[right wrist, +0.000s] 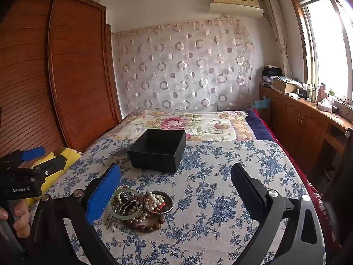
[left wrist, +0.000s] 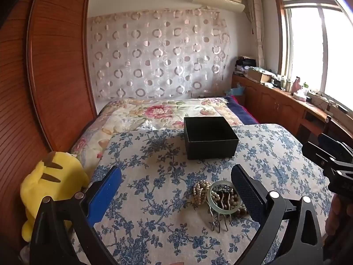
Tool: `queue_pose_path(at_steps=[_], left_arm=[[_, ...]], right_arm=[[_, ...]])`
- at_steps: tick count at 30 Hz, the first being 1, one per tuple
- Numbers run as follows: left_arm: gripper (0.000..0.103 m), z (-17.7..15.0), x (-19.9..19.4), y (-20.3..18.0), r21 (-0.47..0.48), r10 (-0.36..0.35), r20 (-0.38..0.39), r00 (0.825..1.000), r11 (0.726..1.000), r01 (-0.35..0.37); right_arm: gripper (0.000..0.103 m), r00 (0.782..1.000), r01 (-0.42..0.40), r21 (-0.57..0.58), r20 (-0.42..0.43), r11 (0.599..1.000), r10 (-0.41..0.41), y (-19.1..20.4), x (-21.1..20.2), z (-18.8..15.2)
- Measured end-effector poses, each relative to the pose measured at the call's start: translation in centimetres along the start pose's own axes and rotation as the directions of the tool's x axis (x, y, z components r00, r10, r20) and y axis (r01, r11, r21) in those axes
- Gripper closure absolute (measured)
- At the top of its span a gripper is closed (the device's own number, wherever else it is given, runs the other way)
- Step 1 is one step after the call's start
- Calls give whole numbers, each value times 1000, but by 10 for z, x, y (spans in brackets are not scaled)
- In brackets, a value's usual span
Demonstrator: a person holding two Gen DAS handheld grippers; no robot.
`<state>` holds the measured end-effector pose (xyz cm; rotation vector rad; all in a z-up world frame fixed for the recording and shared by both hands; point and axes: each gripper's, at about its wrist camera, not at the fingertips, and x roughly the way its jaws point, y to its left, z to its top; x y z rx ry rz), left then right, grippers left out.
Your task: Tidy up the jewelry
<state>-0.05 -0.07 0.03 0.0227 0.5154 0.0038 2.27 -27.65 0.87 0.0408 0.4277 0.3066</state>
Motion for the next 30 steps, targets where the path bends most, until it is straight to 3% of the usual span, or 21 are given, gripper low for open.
queue_pose_path(at_steps=[30], left_arm=[[7, 4, -3, 0, -8, -3, 4, 1000, 1000, 3]], right_arm=[[2, 1000, -1, 0, -5, 1000, 1, 1, -1, 1]])
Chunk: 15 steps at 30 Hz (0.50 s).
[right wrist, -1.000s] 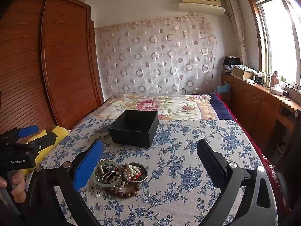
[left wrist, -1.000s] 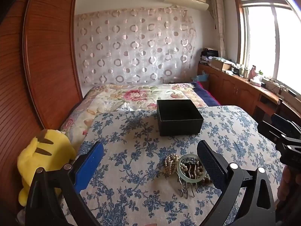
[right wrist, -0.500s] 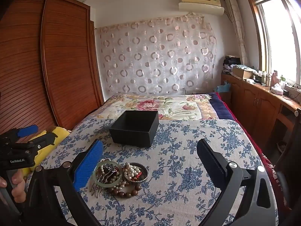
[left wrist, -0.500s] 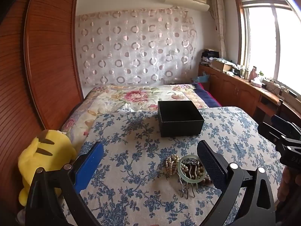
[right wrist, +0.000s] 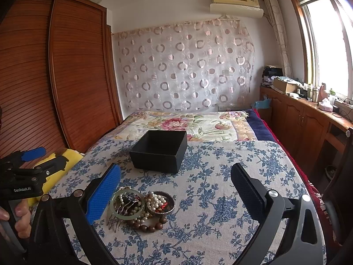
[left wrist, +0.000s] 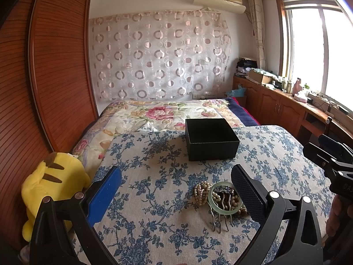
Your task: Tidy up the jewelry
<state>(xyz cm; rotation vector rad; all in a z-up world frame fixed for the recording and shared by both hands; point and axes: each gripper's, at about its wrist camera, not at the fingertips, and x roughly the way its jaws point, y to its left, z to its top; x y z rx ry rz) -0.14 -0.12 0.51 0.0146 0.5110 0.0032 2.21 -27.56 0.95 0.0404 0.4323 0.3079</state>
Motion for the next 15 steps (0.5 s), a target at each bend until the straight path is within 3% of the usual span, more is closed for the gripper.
queue_pose_path(at_steps=[15], left_arm=[[7, -1, 0, 0, 1, 1, 1, 1000, 1000, -1]], right_arm=[[3, 1000, -1, 2, 2, 1000, 1, 0, -1, 1]])
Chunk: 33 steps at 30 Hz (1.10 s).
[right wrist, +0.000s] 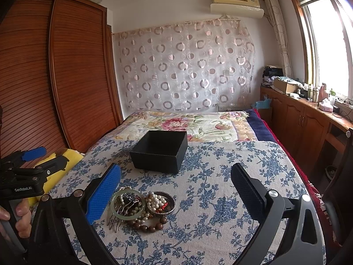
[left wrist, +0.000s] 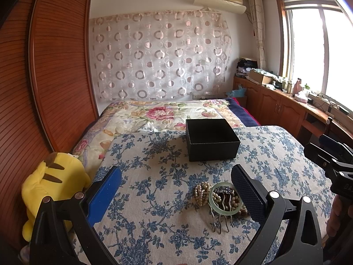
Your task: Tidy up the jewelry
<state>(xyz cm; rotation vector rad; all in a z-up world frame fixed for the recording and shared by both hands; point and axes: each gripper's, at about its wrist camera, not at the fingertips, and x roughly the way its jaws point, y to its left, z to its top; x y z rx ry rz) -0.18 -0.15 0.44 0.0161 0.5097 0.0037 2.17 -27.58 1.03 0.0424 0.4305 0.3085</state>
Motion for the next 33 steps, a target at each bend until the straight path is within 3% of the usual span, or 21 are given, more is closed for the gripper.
queue_pose_path(at_steps=[33], left_arm=[[7, 0, 0, 1, 1, 2, 2, 1000, 1000, -2]], right_arm=[[3, 1000, -1, 0, 2, 1000, 1, 2, -4, 6]])
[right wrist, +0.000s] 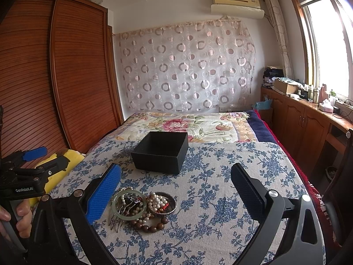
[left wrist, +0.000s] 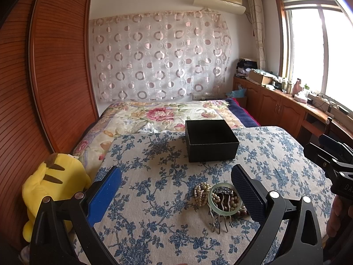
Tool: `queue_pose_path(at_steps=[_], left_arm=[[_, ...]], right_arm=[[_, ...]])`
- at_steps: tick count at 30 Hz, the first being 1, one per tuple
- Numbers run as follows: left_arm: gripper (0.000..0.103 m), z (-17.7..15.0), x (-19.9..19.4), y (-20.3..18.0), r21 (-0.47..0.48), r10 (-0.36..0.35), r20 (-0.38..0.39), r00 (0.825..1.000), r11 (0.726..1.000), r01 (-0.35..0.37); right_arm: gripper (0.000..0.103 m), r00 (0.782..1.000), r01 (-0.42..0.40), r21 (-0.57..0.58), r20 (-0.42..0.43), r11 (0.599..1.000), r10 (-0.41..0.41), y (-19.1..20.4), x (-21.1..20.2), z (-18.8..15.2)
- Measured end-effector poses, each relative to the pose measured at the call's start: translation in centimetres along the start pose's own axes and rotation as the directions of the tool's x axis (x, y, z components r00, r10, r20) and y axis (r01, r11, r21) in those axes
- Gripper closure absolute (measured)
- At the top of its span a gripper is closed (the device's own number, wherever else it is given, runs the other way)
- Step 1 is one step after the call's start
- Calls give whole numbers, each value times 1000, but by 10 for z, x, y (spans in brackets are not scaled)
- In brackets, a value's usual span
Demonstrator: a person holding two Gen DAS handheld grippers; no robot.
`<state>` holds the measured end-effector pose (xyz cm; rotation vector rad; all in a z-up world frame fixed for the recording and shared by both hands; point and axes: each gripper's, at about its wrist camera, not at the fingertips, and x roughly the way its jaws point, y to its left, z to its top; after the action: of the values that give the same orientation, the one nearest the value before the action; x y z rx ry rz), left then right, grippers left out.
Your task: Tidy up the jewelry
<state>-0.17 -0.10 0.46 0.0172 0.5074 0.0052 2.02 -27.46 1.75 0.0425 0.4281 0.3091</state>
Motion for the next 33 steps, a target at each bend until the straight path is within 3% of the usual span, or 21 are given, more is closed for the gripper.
queue_pose_path(at_steps=[17, 25, 33], left_arm=[[7, 2, -1, 1, 1, -3, -8, 1000, 1000, 3], [7, -13, 23, -1, 14, -32, -71, 997, 999, 33], [7, -30, 47, -3, 25, -64, -138, 988, 997, 68]], right_arm=[[2, 1000, 0, -1, -4, 1000, 0, 1, -1, 6], [3, 998, -31, -29, -57, 999, 29, 2, 19, -3], [22, 981, -97, -77, -174, 992, 82, -3, 50, -17]])
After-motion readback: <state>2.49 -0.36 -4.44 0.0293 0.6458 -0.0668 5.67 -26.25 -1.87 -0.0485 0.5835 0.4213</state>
